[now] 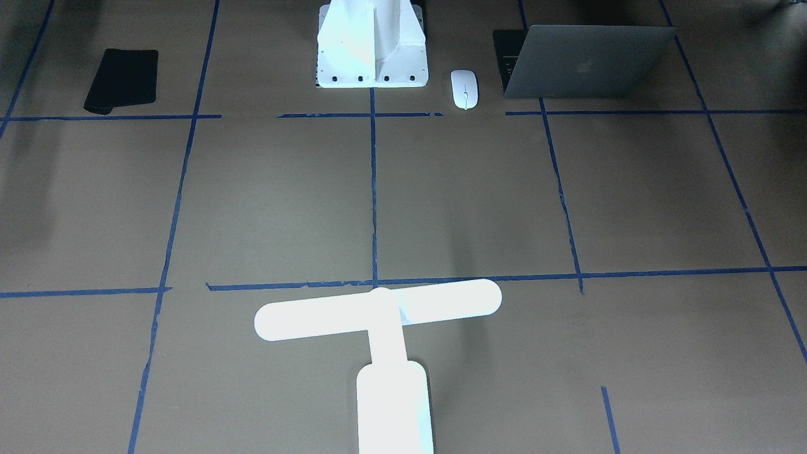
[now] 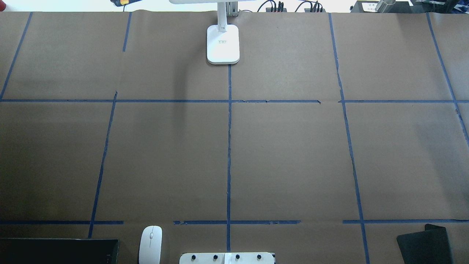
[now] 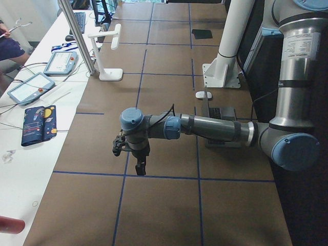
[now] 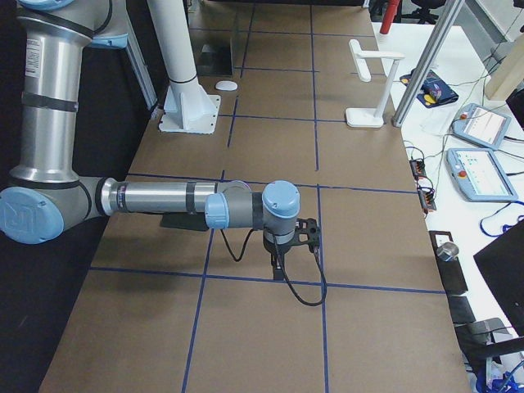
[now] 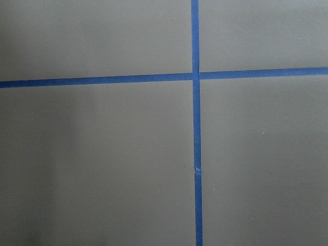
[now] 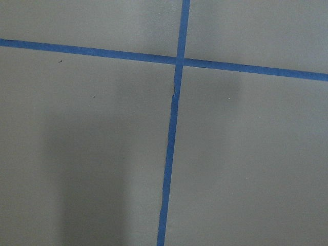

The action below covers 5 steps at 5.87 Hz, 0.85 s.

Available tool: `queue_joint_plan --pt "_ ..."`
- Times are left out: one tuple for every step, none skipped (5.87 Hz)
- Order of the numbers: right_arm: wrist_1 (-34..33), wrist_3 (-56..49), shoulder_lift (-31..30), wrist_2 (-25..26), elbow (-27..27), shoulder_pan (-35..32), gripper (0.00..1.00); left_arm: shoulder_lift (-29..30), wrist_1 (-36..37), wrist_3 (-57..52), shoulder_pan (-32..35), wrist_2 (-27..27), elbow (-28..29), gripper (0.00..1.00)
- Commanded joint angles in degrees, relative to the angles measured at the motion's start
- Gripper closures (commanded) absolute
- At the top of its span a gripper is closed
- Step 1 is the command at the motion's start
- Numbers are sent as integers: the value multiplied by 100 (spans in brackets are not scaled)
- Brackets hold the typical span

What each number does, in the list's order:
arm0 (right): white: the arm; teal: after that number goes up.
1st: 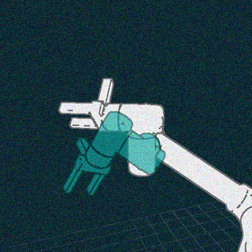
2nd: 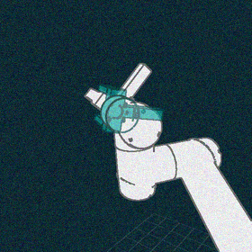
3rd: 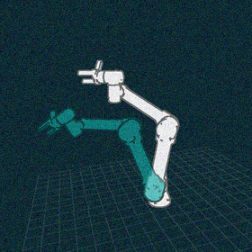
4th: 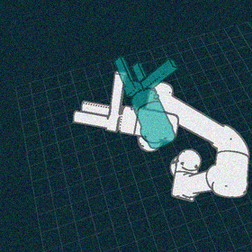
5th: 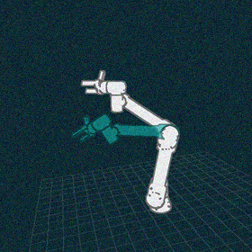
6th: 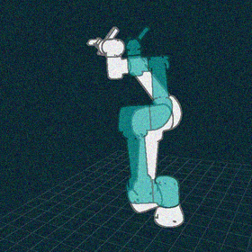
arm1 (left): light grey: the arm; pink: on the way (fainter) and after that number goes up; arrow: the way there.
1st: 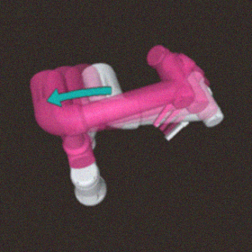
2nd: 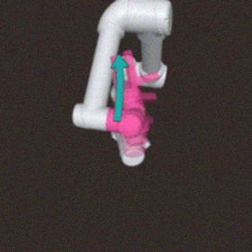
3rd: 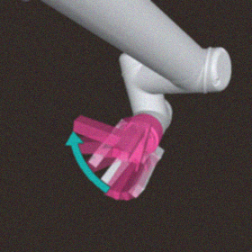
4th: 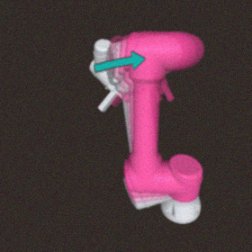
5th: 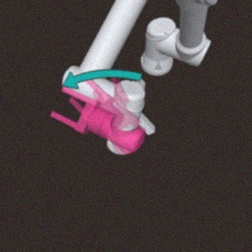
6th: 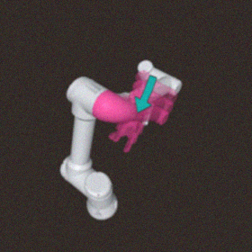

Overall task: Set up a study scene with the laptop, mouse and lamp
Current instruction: 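Move the left gripper toward the near edge of the table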

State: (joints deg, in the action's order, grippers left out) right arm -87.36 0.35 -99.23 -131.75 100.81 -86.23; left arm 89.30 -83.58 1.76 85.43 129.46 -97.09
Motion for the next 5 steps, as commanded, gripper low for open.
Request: queue_joint_plan --pt "9 9 9 9 0 1 0 -18 -17 -35 -87 -8 -3 0" --pt "9 9 44 9 9 44 0 8 -61 -26 -131 -78 -21 0" --pt "9 9 53 9 9 53 0 52 -105 -35 -323 -9 -56 0" --pt "17 0 53 18 17 53 0 96 -532 -26 -377 -60 -204 0" --pt "17 9 44 18 26 53 0 409 -1180 17 -378 -70 -110 0"
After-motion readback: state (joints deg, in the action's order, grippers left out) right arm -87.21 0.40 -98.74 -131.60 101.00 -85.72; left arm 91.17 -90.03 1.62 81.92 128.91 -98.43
